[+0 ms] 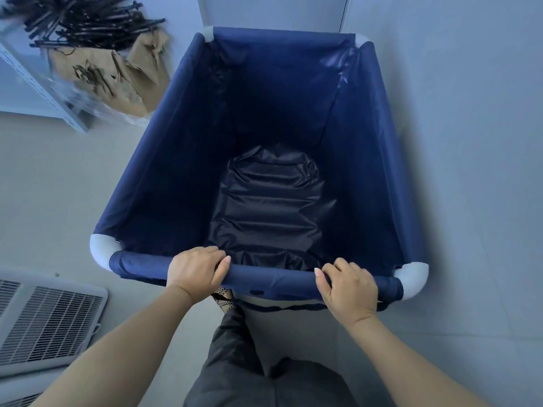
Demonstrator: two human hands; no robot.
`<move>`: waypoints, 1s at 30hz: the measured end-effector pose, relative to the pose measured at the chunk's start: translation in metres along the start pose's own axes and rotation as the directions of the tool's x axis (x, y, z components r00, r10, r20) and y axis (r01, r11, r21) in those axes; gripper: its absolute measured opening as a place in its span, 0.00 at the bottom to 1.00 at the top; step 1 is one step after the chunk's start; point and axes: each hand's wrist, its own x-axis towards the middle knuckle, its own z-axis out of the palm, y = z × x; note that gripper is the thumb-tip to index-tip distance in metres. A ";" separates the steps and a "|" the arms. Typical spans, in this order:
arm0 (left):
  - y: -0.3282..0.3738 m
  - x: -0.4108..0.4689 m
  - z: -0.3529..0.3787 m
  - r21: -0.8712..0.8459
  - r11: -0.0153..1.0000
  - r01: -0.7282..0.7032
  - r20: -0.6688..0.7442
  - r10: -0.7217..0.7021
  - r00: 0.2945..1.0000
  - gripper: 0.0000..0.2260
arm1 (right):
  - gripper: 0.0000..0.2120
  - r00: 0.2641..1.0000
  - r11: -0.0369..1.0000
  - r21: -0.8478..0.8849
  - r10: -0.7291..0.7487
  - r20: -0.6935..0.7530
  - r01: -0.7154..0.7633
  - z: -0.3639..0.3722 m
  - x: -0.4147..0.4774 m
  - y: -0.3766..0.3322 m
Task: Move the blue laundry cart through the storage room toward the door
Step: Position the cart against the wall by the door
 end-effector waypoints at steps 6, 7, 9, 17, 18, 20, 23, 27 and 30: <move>-0.003 -0.002 -0.001 -0.011 1.000 -0.014 -0.004 0.014 1.000 0.28 | 0.22 1.000 1.000 0.008 0.008 0.002 -0.008 -0.001 -0.005 -0.004; -0.003 -0.002 -0.001 -0.012 1.000 -0.016 -0.003 0.016 1.000 0.28 | 0.22 1.000 1.000 0.008 0.009 0.002 -0.009 -0.001 -0.006 -0.005; -0.004 -0.003 -0.001 -0.021 1.000 -0.018 -0.006 0.018 1.000 0.28 | 0.22 1.000 1.000 0.009 0.006 -0.003 -0.006 -0.001 -0.008 -0.006; -0.006 -0.003 0.000 -0.010 1.000 -0.005 -0.011 0.005 1.000 0.27 | 0.22 1.000 1.000 0.008 0.006 -0.019 -0.006 -0.001 -0.009 -0.008; -0.005 -0.003 0.000 -0.013 1.000 -0.007 -0.014 0.006 1.000 0.26 | 0.21 1.000 1.000 0.010 0.003 -0.018 -0.003 -0.001 -0.009 -0.008; -0.006 -0.003 0.001 -0.015 1.000 -0.007 -0.016 0.007 1.000 0.25 | 0.21 1.000 1.000 0.014 -0.004 -0.017 0.005 -0.002 -0.008 -0.007; -0.006 -0.004 0.002 -0.008 1.000 -0.008 -0.029 0.007 1.000 0.26 | 0.21 1.000 1.000 0.008 0.002 -0.023 -0.002 -0.001 -0.008 -0.007; -0.006 -0.002 0.002 0.016 1.000 -0.023 -0.027 0.024 0.999 0.28 | 0.21 1.000 1.000 0.014 0.008 -0.023 -0.007 0.000 -0.006 -0.007; -0.006 0.000 0.000 0.034 0.999 -0.034 -0.007 0.034 0.999 0.30 | 0.21 1.000 1.000 0.013 0.016 -0.014 -0.015 -0.001 -0.004 -0.007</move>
